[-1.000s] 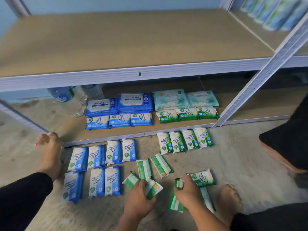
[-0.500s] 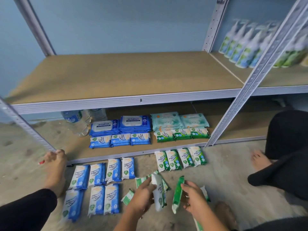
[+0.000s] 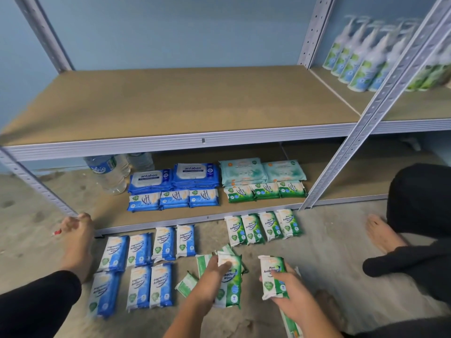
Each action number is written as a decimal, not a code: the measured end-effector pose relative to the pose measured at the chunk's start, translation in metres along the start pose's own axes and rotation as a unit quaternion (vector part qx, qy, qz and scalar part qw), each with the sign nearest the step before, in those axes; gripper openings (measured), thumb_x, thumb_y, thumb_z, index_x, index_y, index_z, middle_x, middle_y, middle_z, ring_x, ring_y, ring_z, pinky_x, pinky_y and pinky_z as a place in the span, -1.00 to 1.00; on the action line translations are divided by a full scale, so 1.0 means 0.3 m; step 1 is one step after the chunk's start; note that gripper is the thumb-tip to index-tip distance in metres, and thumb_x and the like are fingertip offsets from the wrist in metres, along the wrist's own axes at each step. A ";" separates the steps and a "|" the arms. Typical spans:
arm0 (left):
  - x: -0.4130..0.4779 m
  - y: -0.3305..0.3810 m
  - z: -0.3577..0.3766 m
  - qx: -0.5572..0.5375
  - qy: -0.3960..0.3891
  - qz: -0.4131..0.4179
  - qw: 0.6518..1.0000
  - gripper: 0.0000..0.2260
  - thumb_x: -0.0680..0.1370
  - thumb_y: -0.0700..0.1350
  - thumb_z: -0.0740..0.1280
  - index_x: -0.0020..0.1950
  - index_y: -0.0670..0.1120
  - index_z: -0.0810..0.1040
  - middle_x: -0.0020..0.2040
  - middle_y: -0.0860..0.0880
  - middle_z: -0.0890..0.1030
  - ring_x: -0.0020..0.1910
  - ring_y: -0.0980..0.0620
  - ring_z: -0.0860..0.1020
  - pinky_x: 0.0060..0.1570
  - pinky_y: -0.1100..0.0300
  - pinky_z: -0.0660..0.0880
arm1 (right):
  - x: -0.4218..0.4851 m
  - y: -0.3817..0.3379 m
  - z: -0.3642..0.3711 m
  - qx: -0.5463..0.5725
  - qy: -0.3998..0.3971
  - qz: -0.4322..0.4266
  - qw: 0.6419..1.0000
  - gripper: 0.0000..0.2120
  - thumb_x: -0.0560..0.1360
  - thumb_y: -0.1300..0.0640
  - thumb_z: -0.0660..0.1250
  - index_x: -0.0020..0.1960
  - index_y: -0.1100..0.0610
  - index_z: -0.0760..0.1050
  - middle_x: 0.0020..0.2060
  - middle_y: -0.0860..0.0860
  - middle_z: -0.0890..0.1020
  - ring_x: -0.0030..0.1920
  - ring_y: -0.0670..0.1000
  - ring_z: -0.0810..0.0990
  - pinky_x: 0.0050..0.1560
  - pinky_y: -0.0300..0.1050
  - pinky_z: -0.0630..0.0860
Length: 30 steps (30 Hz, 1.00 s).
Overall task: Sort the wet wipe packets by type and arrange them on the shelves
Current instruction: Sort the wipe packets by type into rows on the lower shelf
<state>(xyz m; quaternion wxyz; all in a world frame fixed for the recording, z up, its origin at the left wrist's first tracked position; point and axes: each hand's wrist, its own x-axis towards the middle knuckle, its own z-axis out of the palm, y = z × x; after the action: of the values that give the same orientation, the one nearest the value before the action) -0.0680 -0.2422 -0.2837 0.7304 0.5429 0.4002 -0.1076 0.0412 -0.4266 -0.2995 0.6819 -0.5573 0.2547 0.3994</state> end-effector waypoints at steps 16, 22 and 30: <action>0.213 -0.040 0.093 0.218 0.000 0.034 0.975 -0.60 0.66 0.10 0.24 0.42 -0.08 0.40 0.33 -0.18 0.54 0.29 -0.24 0.53 0.25 -0.13 0.48 | 0.249 -0.029 -0.038 -0.301 0.144 -0.115 0.936 -0.43 0.35 0.39 0.52 0.16 -0.14 0.51 0.10 0.02 0.68 -0.02 0.09 0.69 -0.02 0.08 0.68; 0.402 -0.008 0.177 0.274 0.002 0.068 0.959 -0.74 0.69 0.01 0.20 0.30 -0.10 0.40 0.15 0.02 0.54 0.14 0.04 0.50 0.08 0.20 0.39 | 0.389 -0.060 -0.020 -0.346 0.147 -0.093 0.922 -0.40 0.39 0.41 0.41 0.36 -0.01 0.52 -0.09 -0.07 0.65 -0.08 0.06 0.68 -0.09 -0.05 0.65; 0.546 -0.098 0.176 0.323 0.039 0.023 0.945 -0.76 0.69 -0.05 0.17 0.30 -0.14 0.39 0.14 -0.10 0.54 0.01 -0.02 0.52 -0.03 0.22 0.36 | 0.494 -0.126 0.036 -0.436 0.204 -0.087 0.872 -0.67 0.37 0.29 0.31 0.06 0.04 0.66 -0.14 0.04 0.69 -0.15 0.14 0.59 -0.14 -0.14 0.49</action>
<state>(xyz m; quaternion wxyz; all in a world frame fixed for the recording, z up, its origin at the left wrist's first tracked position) 0.0467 -0.2545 -0.4147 0.5018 0.7628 0.3596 -0.1925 0.1531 -0.3797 -0.3934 0.3347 -0.8869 0.1387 0.2865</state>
